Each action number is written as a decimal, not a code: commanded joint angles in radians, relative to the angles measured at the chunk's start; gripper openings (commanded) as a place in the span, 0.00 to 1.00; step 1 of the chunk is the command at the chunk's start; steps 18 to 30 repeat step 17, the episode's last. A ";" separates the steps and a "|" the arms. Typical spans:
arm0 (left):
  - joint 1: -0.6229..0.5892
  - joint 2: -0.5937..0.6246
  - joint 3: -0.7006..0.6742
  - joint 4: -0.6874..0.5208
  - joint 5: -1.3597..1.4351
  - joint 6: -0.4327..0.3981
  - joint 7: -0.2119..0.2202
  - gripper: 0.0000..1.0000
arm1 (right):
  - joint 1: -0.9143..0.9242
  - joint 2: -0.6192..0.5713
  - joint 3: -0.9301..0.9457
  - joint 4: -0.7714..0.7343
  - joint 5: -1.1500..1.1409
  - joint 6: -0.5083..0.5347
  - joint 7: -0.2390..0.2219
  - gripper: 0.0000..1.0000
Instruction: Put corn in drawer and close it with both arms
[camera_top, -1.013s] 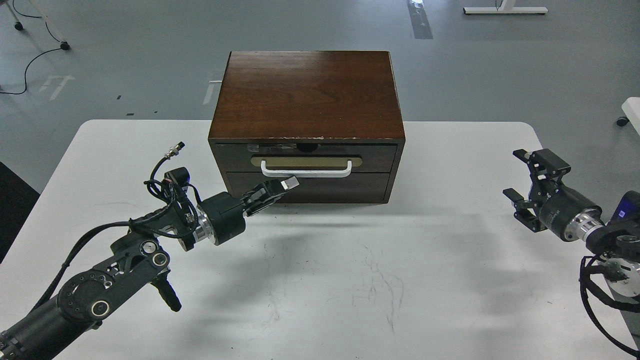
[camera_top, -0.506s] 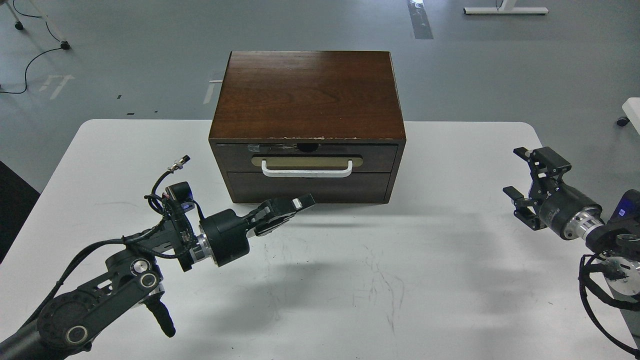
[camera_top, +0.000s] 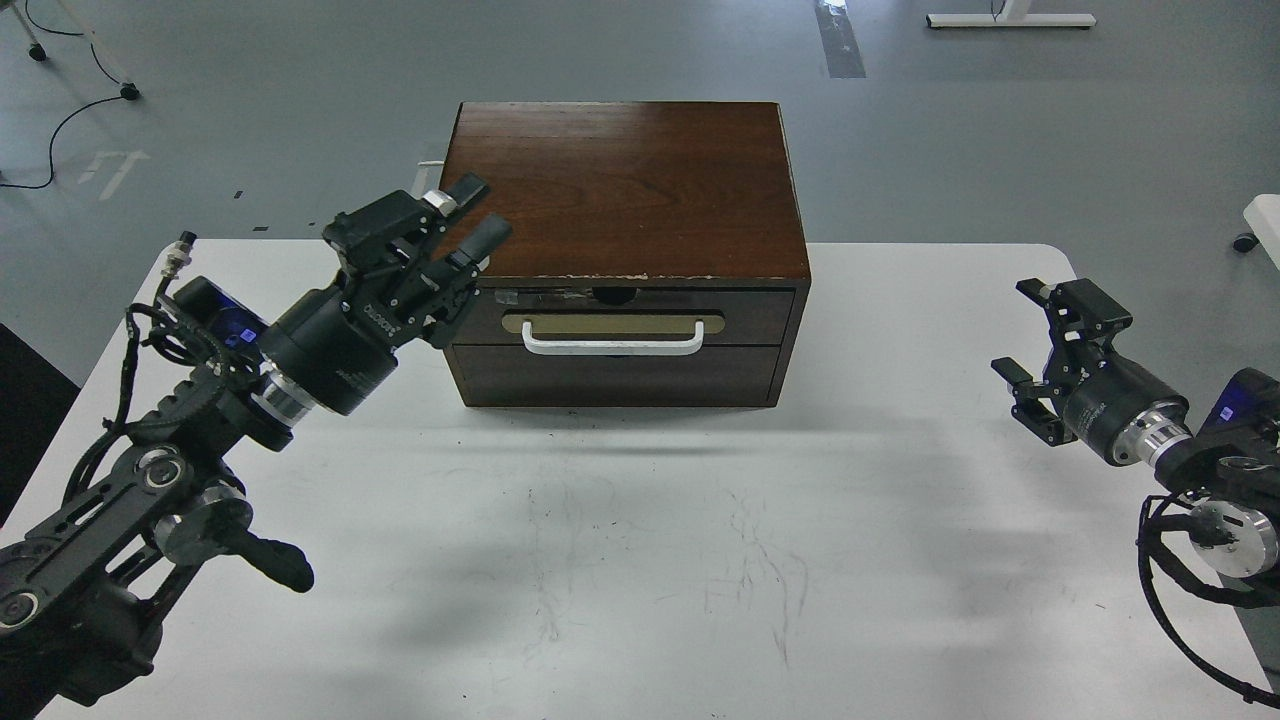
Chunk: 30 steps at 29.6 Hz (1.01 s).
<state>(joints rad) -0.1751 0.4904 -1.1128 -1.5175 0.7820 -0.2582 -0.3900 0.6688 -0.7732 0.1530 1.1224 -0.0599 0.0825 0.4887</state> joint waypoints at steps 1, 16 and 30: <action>0.083 -0.003 -0.018 0.013 -0.001 0.105 0.003 0.99 | 0.000 0.014 0.000 -0.001 0.000 0.000 0.000 1.00; 0.218 -0.009 -0.025 0.062 0.002 0.172 0.014 0.99 | 0.000 0.020 0.022 0.005 0.000 0.000 0.000 1.00; 0.221 -0.010 -0.025 0.060 0.002 0.171 0.016 0.99 | 0.000 0.020 0.022 0.005 0.000 0.000 0.000 1.00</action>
